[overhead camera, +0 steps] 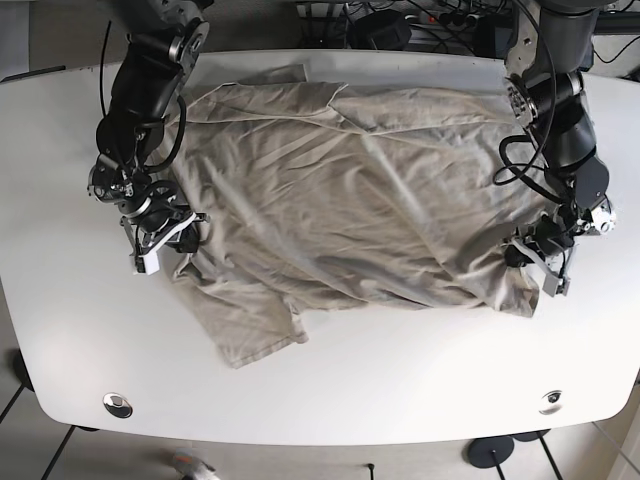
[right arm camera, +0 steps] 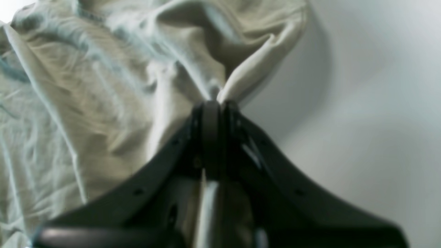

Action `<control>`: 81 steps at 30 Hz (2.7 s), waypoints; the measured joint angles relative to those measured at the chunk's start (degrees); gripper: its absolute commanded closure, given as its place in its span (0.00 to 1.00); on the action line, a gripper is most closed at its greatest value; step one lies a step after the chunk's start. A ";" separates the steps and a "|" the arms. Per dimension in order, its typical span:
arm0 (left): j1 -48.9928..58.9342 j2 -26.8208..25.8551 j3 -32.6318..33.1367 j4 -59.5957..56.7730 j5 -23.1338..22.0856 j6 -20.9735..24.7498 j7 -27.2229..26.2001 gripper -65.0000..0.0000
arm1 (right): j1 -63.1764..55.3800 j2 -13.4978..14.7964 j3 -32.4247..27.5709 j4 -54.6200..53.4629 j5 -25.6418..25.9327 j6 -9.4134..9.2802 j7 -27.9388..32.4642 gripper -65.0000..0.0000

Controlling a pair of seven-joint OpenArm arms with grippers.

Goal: Fold the T-shirt properly

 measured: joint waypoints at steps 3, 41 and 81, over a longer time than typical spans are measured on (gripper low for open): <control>5.51 0.87 -3.89 15.43 1.18 0.11 7.61 1.00 | -4.92 -0.13 -0.11 7.41 -0.35 0.07 -1.49 0.97; -13.70 0.74 -0.42 36.20 0.74 -0.20 17.92 1.00 | 20.74 12.85 -0.44 22.80 8.35 0.04 -29.24 0.97; 50.88 6.12 -30.14 52.76 -13.49 -0.11 16.35 1.00 | 11.32 -0.13 -43.63 -8.35 -2.89 -4.33 19.67 0.23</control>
